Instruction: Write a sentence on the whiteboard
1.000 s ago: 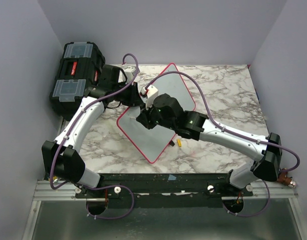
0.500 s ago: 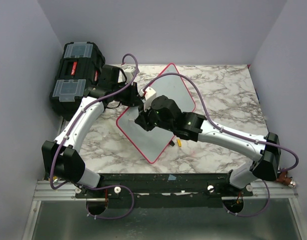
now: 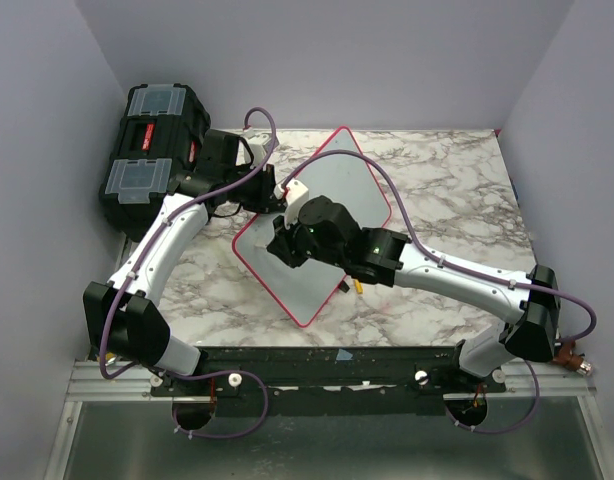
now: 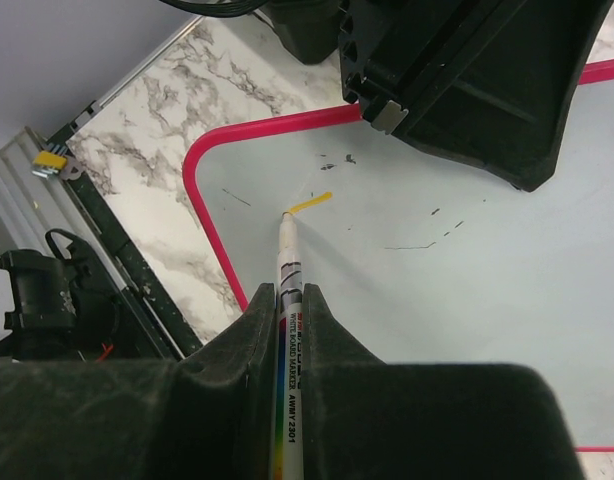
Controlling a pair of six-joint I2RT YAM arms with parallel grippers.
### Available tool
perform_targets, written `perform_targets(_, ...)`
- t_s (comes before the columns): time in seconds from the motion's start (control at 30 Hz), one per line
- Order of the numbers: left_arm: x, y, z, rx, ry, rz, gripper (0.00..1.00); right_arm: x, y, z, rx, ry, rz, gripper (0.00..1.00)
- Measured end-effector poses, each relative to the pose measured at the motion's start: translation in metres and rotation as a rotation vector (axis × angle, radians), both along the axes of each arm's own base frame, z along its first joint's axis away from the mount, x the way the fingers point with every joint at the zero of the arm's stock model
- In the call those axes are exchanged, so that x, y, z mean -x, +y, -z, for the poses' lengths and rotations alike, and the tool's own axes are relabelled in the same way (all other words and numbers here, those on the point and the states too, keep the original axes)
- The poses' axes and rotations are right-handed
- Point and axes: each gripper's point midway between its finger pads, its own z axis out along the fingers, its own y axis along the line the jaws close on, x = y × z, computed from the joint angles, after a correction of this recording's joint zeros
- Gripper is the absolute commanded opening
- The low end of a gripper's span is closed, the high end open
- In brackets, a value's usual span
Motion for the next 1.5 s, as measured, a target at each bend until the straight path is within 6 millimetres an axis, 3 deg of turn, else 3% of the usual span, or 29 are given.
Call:
perform_targets(0.9, 0.000, 0.000, 0.000, -0.006, -0.013, 0.008, 0.00, -0.012, -0.018, 0.011, 0.080, -0.028, 0.108, 0.01)
perform_targets(1.3, 0.000, 0.000, 0.001, -0.012, -0.013, 0.005, 0.00, -0.010, -0.017, 0.012, 0.089, -0.032, 0.081, 0.01)
perform_targets(1.5, 0.000, 0.000, 0.001, -0.013, -0.014, 0.005, 0.00, -0.001, -0.019, 0.022, 0.117, -0.003, 0.044, 0.01)
